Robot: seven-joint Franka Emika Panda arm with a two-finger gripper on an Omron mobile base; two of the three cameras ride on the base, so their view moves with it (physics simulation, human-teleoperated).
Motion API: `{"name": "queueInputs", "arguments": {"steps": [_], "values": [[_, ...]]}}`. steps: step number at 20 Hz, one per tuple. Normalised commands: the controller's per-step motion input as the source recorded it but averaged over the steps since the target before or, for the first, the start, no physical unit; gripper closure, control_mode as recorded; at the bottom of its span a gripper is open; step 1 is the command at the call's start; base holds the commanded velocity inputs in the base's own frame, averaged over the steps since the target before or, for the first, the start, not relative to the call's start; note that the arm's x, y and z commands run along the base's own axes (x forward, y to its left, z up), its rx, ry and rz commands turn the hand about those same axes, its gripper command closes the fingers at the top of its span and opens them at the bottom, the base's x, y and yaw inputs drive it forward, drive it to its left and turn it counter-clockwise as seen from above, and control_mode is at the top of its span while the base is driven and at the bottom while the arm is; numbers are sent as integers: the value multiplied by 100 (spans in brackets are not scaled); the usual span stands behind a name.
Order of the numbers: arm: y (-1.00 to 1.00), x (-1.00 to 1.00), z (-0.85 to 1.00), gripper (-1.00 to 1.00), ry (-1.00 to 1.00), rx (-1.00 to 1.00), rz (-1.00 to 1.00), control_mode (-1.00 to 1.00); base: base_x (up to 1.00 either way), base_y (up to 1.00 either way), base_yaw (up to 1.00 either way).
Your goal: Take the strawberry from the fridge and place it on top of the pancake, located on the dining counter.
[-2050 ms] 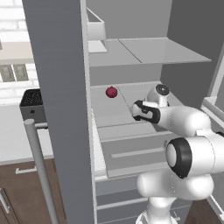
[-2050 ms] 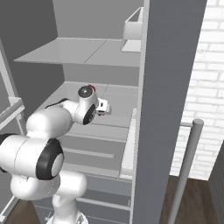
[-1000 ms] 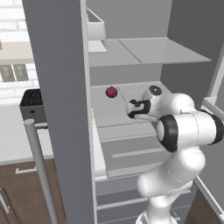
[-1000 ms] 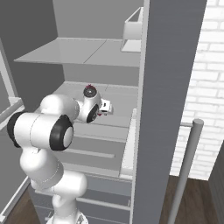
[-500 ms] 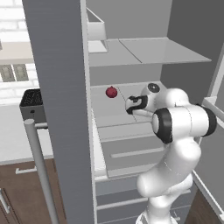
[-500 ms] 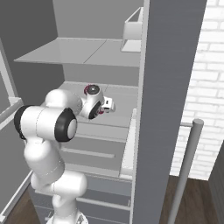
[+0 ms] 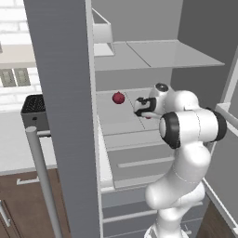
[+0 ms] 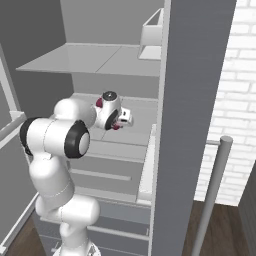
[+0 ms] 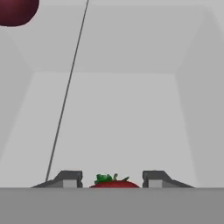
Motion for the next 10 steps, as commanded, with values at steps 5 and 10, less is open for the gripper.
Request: {"name": "queueInputs", "arguments": {"steps": [5,10], "values": [[-3,-77,-14,100,7,2,-1,-100,0,0,0],[-4,-100,0,100,-9,5,0,-100,0,0,0]]}}
